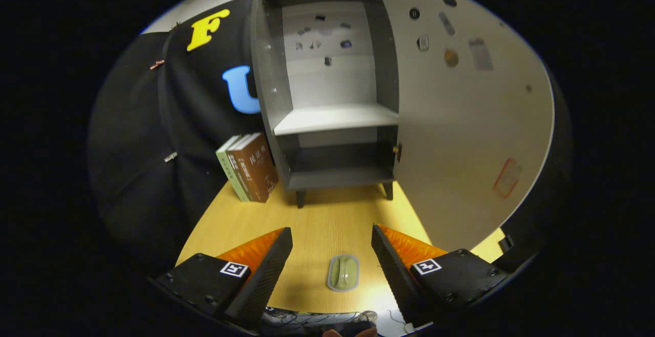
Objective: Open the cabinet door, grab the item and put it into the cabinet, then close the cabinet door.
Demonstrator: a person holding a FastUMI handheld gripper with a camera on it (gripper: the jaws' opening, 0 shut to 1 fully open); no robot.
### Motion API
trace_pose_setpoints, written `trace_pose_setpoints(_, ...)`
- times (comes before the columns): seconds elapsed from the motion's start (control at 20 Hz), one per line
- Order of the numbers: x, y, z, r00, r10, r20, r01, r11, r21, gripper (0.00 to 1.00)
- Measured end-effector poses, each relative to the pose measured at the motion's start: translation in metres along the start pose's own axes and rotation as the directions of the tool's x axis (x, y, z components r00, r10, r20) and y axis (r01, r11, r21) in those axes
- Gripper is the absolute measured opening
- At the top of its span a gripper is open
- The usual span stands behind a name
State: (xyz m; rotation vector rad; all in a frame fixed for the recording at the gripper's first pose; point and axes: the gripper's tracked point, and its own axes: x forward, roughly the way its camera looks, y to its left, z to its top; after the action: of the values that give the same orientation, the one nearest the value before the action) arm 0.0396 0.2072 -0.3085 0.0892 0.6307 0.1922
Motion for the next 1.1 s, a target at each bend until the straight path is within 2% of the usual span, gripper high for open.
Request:
trace_pose_setpoints(0.2,0.058,-0.008,-0.079,0.984,-0.037,-0.175,0.036,0.999,-0.011,0.99)
trace_pose_setpoints(0.4,0.096,-0.021,-0.137,0.954,-0.100,-0.282,0.096,0.995,-0.028,1.00)
trace_pose_setpoints(0.5,0.107,-0.031,-0.152,0.941,-0.126,-0.313,0.118,0.992,-0.043,0.94)
trace_pose_setpoints(0.55,0.111,-0.035,-0.157,0.936,-0.140,-0.324,0.128,0.990,-0.057,0.84)
trace_pose_setpoints(0.65,0.120,-0.040,-0.171,0.923,-0.157,-0.352,0.141,0.987,-0.072,0.74)
trace_pose_setpoints(0.7,0.127,-0.039,-0.178,0.916,-0.161,-0.367,0.146,0.987,-0.069,0.74)
trace_pose_setpoints(0.85,0.126,-0.043,-0.187,0.901,-0.169,-0.400,0.164,0.985,-0.047,0.33)
trace_pose_setpoints(0.9,0.132,-0.045,-0.182,0.911,-0.169,-0.376,0.165,0.985,-0.041,0.33)
trace_pose_setpoints(0.95,0.139,-0.051,-0.187,0.906,-0.180,-0.382,0.174,0.983,-0.050,0.34)
trace_pose_setpoints(1.0,0.131,-0.047,-0.183,0.906,-0.179,-0.383,0.173,0.984,-0.050,0.21)
trace_pose_setpoints(1.05,0.129,-0.047,-0.179,0.906,-0.182,-0.383,0.174,0.983,-0.055,0.21)
trace_pose_setpoints(1.1,0.134,-0.050,-0.182,0.907,-0.184,-0.378,0.176,0.983,-0.055,0.16)
